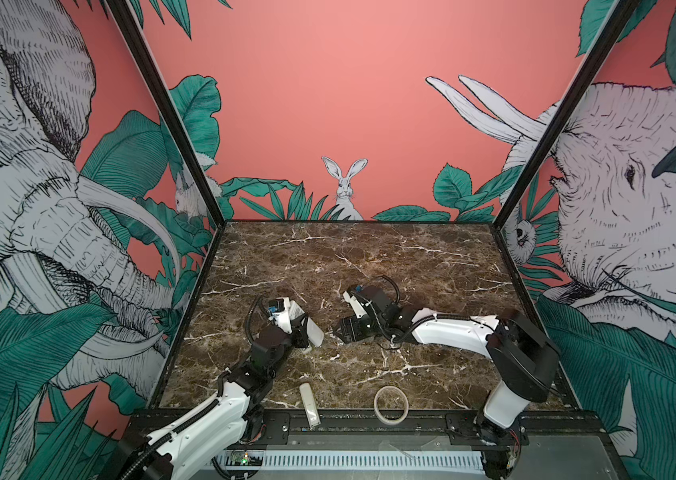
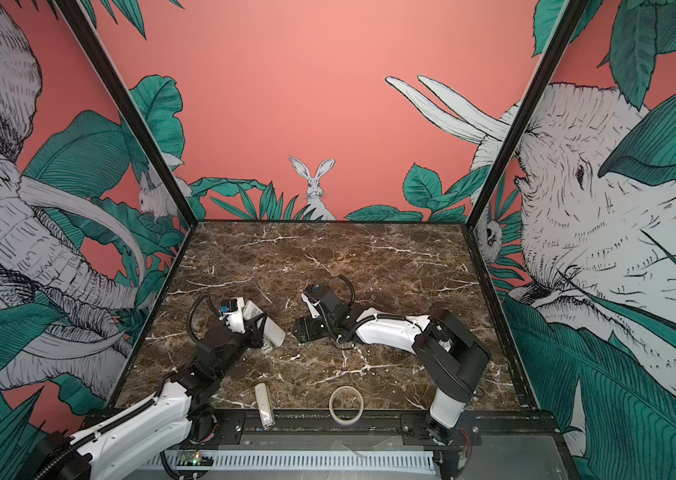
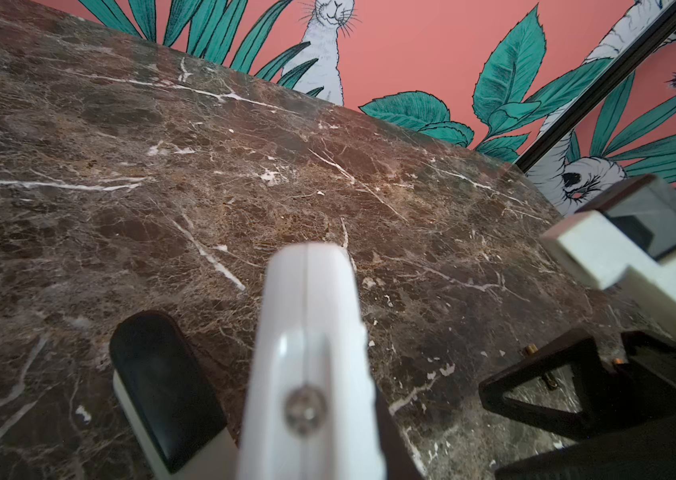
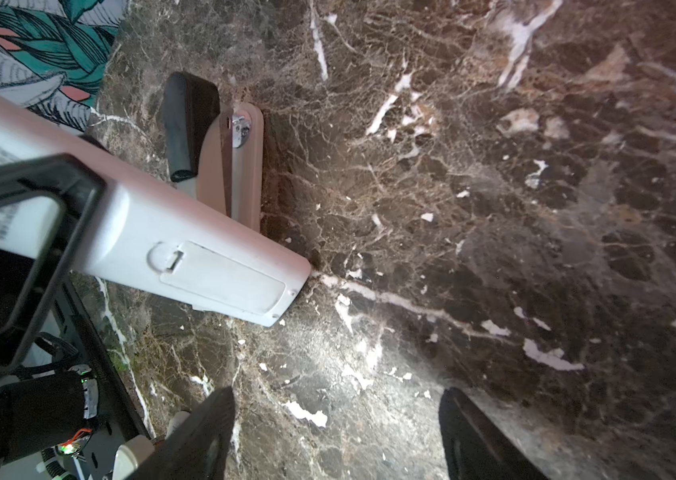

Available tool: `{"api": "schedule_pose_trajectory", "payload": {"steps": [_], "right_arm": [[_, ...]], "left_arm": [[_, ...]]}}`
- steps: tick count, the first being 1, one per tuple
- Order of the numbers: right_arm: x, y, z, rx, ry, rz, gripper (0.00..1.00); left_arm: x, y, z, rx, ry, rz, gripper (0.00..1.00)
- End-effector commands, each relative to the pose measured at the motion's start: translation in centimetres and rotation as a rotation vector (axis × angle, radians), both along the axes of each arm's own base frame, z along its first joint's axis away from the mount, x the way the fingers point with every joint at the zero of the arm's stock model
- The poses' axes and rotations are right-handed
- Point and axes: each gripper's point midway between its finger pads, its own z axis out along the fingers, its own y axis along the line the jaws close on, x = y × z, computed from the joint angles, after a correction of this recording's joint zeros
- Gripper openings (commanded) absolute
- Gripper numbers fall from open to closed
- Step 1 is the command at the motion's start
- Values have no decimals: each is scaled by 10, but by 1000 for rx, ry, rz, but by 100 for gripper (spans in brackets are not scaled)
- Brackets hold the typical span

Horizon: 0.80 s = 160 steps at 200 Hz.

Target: Load the batteries into the remote control

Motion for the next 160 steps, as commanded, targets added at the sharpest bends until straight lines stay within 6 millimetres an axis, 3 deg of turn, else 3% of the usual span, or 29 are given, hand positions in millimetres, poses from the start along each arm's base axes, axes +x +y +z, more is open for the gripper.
{"api": "schedule_pose_trajectory", "payload": {"steps": [1, 55, 97, 160], "right_arm": [[6, 6, 22, 59, -34, 18, 77], [14, -8, 23, 95, -36, -99, 77], [26, -23, 15, 146, -35, -263, 77], [37, 3, 4, 271, 57, -323, 74]], "left_arm": [[-2, -6, -14, 8, 51, -27, 0], [16, -44, 3, -169, 26, -116, 0], [17, -54, -12, -156, 48, -125, 0], [14, -47, -33, -132, 91, -86, 0]]}}
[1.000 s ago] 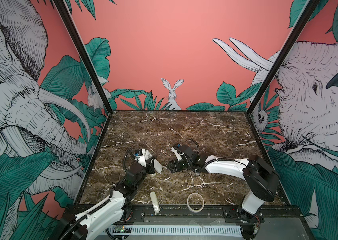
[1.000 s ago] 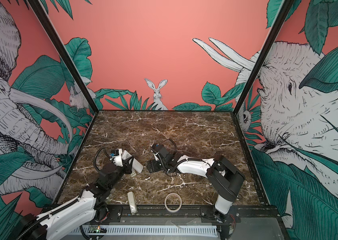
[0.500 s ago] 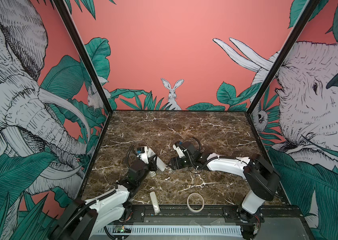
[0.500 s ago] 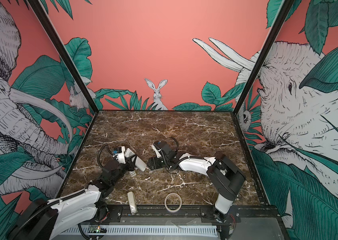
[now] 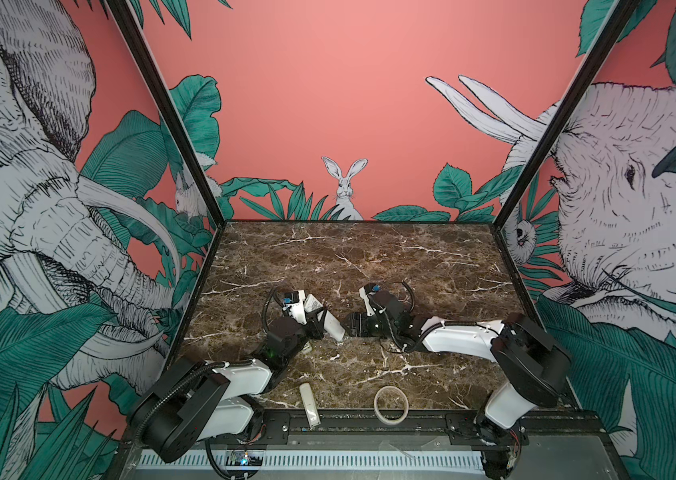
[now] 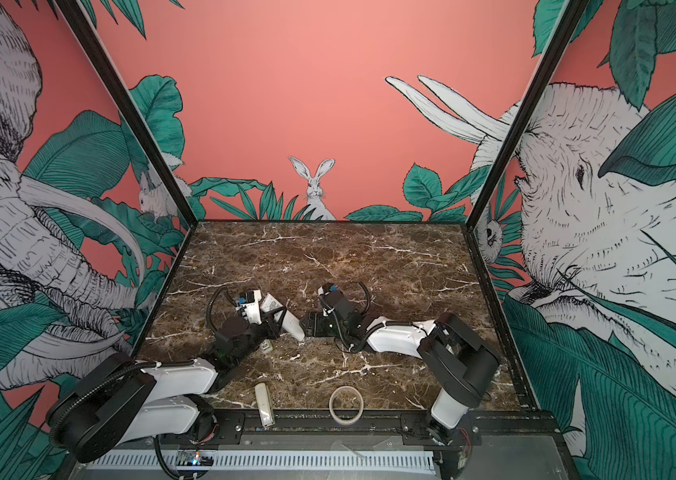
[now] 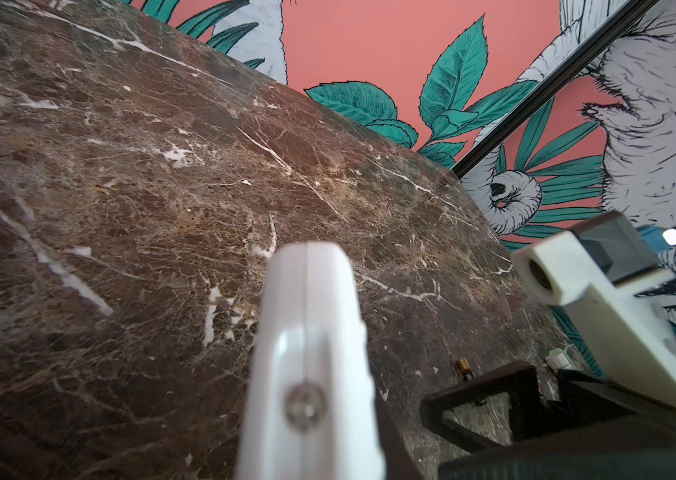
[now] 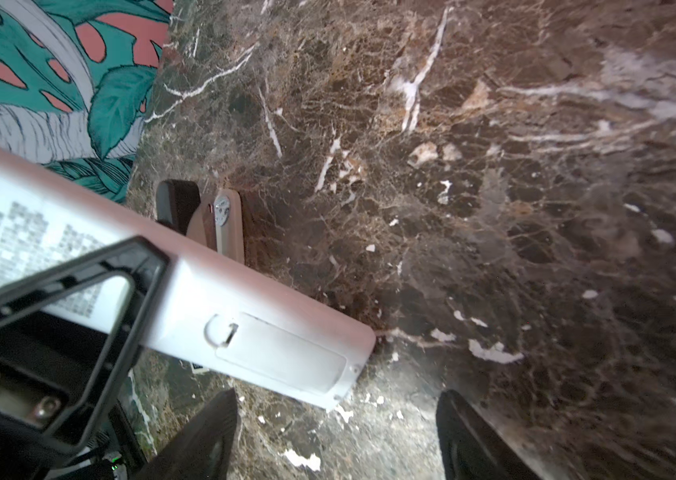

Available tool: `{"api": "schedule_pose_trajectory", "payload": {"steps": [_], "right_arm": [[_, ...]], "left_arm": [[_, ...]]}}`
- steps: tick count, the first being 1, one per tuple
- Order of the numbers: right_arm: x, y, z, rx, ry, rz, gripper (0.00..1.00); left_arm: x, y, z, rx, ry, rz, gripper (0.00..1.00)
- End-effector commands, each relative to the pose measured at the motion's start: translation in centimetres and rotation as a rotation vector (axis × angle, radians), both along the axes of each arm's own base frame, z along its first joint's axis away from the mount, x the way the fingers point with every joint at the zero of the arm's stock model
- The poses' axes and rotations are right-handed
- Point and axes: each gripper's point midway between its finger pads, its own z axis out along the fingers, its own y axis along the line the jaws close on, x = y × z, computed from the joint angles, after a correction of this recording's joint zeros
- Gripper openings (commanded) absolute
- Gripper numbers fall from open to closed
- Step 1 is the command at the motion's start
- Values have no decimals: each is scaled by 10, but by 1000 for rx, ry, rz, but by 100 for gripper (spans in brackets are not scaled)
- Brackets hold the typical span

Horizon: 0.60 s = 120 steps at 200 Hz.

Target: Load the batteries into the remote control

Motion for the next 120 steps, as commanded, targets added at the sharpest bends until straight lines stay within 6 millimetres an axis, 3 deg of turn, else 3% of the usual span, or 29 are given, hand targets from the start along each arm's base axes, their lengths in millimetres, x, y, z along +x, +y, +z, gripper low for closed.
{"api": "schedule_pose_trajectory", "payload": {"steps": [1, 49, 120], "right_arm": [[14, 17, 9, 115, 13, -55, 74], [18, 28, -4, 155, 52, -59, 68], [19, 38, 2, 216, 53, -44, 67]], "left_arm": [[-8, 7, -26, 54, 61, 18, 0], [-10, 8, -33, 63, 71, 25, 0], [-13, 7, -38, 69, 76, 26, 0]]}}
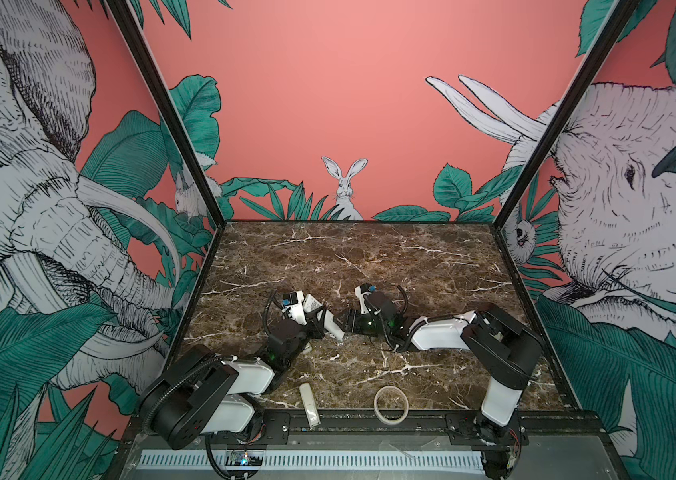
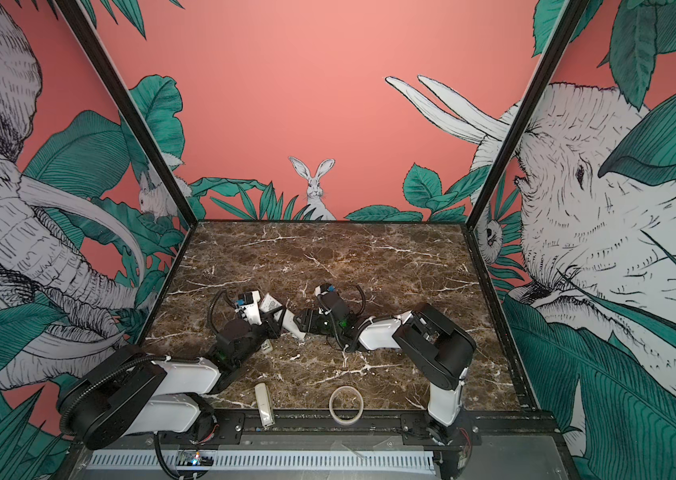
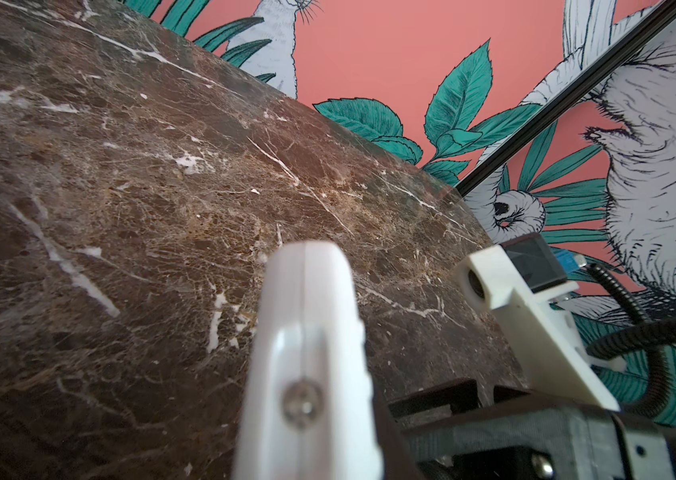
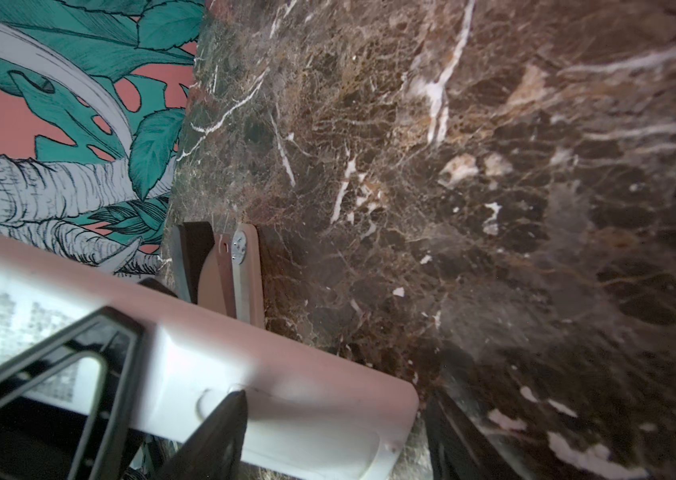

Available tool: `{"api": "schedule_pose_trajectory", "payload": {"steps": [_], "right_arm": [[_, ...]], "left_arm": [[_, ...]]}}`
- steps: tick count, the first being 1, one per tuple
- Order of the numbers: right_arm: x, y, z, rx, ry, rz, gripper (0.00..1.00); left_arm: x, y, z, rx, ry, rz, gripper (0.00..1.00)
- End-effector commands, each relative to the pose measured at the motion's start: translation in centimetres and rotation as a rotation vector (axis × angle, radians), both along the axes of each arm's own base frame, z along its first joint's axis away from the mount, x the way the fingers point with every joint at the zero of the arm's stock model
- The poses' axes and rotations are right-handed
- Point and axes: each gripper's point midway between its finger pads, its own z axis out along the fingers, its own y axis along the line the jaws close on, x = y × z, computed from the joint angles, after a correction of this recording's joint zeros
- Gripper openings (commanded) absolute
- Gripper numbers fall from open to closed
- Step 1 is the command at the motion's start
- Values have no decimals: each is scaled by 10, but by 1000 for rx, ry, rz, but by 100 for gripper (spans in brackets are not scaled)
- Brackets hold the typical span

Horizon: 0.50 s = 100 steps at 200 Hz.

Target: Load the batteries into the remote control

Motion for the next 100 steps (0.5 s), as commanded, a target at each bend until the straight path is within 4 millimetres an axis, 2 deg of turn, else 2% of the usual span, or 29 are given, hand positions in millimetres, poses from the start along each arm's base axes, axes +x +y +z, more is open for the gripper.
{"api": "schedule_pose_trajectory", "payload": {"steps": [1, 100], "right_arm": [[8, 13, 14, 82, 7, -17, 67], [5, 29, 16, 146, 22, 10, 69]], "left_arm": [[-14, 7, -36, 97, 89, -8, 0], [-15, 7, -38, 109, 87, -9, 0]]}}
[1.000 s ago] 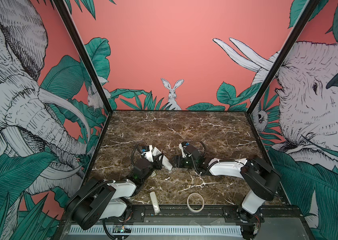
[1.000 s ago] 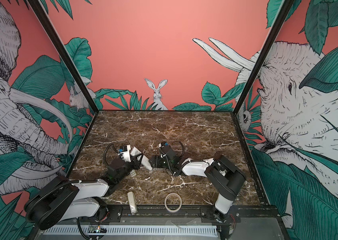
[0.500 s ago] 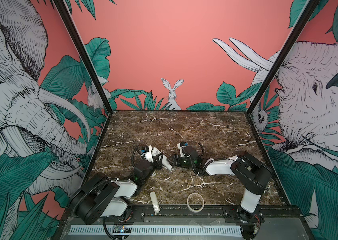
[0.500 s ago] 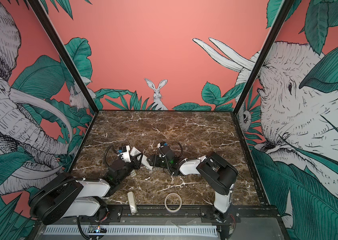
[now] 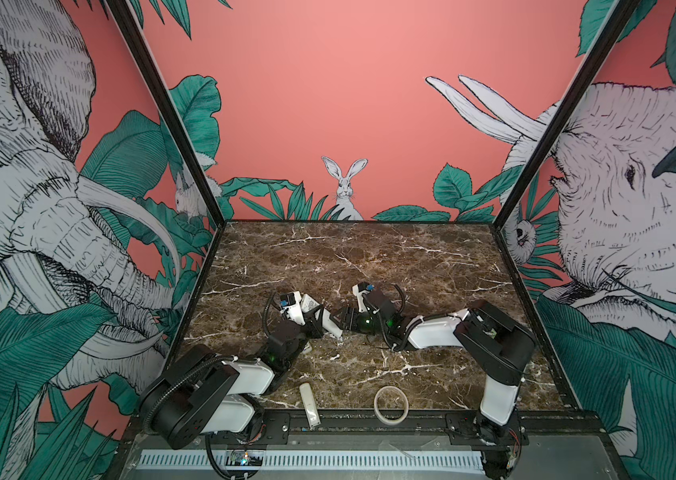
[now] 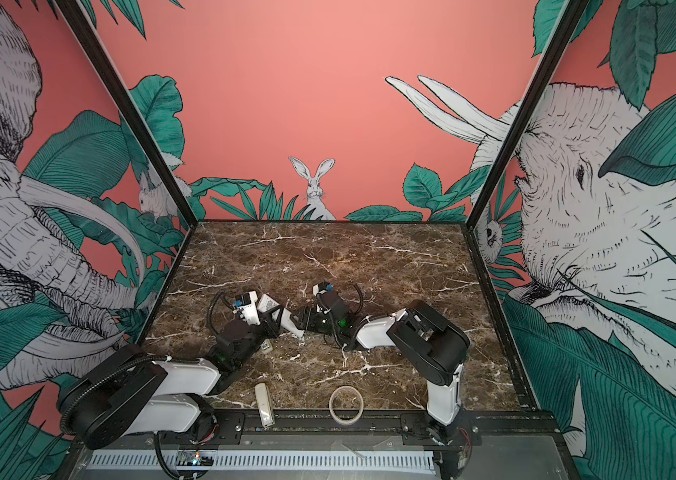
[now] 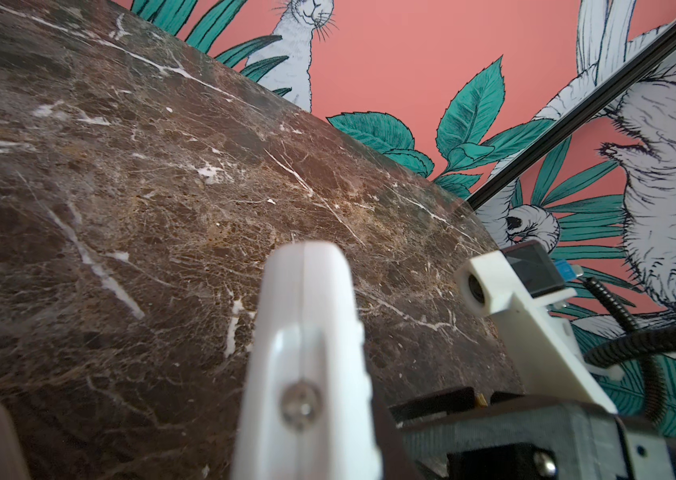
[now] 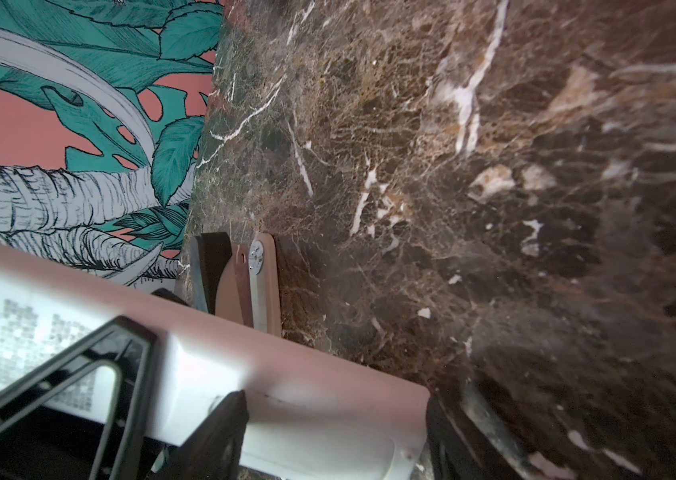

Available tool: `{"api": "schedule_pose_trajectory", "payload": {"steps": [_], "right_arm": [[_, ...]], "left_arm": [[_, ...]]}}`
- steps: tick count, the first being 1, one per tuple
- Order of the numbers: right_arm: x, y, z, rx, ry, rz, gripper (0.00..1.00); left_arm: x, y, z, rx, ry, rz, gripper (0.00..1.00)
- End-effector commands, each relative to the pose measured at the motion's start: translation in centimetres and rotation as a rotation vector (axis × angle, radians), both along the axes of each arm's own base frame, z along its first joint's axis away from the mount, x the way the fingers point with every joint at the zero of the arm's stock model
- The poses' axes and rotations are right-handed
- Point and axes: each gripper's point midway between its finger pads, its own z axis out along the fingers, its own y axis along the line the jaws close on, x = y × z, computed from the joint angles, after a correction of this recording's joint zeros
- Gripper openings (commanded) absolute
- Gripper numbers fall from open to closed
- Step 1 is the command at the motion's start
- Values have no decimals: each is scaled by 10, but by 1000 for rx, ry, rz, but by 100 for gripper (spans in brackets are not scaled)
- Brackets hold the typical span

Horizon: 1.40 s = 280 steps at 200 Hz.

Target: Load the batteries into the remote control

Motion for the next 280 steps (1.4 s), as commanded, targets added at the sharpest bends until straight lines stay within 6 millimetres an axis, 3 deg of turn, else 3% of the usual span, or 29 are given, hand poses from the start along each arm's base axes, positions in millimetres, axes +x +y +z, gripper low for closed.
{"api": "schedule_pose_trajectory", "payload": {"steps": [1, 51, 103, 175, 214, 280], "right_arm": [[2, 17, 15, 89, 5, -7, 69], [-1, 19, 18, 106, 4, 4, 71], [-8, 18, -11, -20, 56, 15, 70], [-34, 35, -29, -203, 61, 112, 71], [-43, 22, -49, -367, 83, 146, 73], [-50, -9, -64, -522, 103, 168, 74]], "left_arm": [[-18, -1, -38, 107, 97, -57, 0], [-18, 0, -39, 110, 97, -53, 0], [-17, -1, -39, 112, 95, -59, 0], [-21, -12, -36, 131, 76, -102, 0], [-24, -17, -34, 183, 59, -121, 0], [-23, -18, -25, 227, 26, -134, 0]]}}
